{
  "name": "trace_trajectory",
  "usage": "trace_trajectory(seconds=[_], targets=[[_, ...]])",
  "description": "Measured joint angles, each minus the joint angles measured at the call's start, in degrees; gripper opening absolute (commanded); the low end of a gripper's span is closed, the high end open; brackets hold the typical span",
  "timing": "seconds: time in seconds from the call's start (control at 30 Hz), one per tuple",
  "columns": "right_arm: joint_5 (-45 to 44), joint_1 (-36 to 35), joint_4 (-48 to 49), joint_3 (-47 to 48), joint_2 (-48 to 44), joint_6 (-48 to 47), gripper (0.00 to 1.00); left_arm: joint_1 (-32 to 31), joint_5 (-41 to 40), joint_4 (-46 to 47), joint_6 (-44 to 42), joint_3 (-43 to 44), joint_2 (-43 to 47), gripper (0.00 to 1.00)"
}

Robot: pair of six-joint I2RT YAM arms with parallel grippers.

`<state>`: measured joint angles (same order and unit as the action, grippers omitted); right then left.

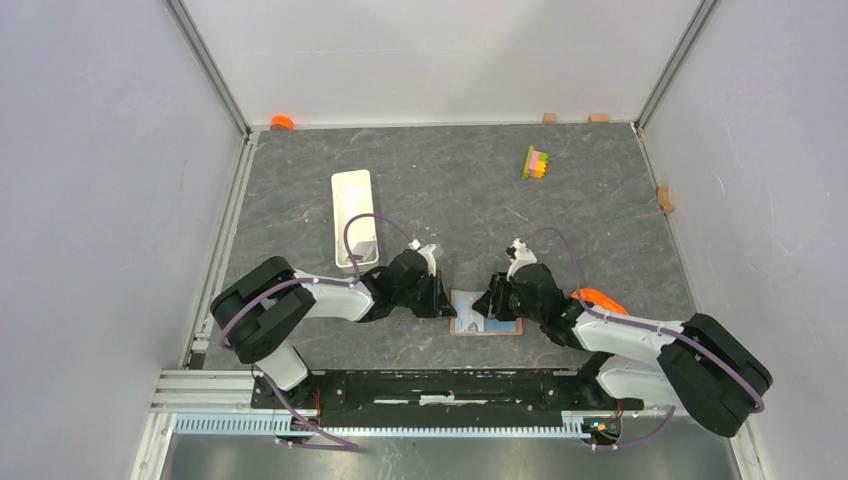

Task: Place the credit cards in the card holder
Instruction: Insert the credit card into the card holder, then turn over the card slot in the card holder.

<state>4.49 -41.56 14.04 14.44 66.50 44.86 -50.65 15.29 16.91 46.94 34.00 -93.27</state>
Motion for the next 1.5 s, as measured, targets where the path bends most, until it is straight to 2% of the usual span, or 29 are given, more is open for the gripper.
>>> trace_trajectory(seconds=[0.2, 0.27, 0.4, 0.53, 0.67, 0.77, 1.03, 1.3, 1.5], targets=[[-1.8, -3.0, -1.9, 2.9, 2.9, 0.2, 0.38, 0.0, 0.8, 0.2, 0.0, -0.2, 0.0, 0.03], [-2.8, -3.7, -2.7, 3.8, 3.6, 0.1, 0.38, 0.0, 1.1, 0.3, 0.0, -0.3, 0.0, 0.12], [-4.2, -4.7, -3.8, 5.2, 4.6, 0.0, 0.41, 0.1, 1.3, 0.4, 0.0, -0.7, 0.3, 0.21], [-4.6, -5.4, -6.5, 6.7, 4.4, -0.9, 0.52, 0.1, 1.4, 0.9, 0.2, -1.2, 0.8, 0.34], [-5.3, -5.9, -12.9, 9.4, 1.1, -3.4, 0.56, 0.1, 1.7, 1.6, 0.2, -1.6, 1.3, 0.44], [-6.3, -5.0, -18.0, 12.4, -1.4, -5.9, 0.56, 0.0, 1.8, 1.7, 0.3, -1.6, 1.8, 0.48], [-2.7, 5.2, -26.5, 13.0, -5.6, -12.3, 0.53, 0.1, 1.4, 1.2, 0.3, -2.4, 3.3, 0.48], [2.8, 8.3, -29.3, 8.6, -7.0, -13.8, 0.49, 0.1, 0.8, -1.5, 0.2, -3.1, 4.2, 0.21], [5.0, 8.5, -27.5, 7.6, -7.2, -13.5, 0.45, 0.1, 0.7, -2.3, 0.2, -3.3, 4.2, 0.11]])
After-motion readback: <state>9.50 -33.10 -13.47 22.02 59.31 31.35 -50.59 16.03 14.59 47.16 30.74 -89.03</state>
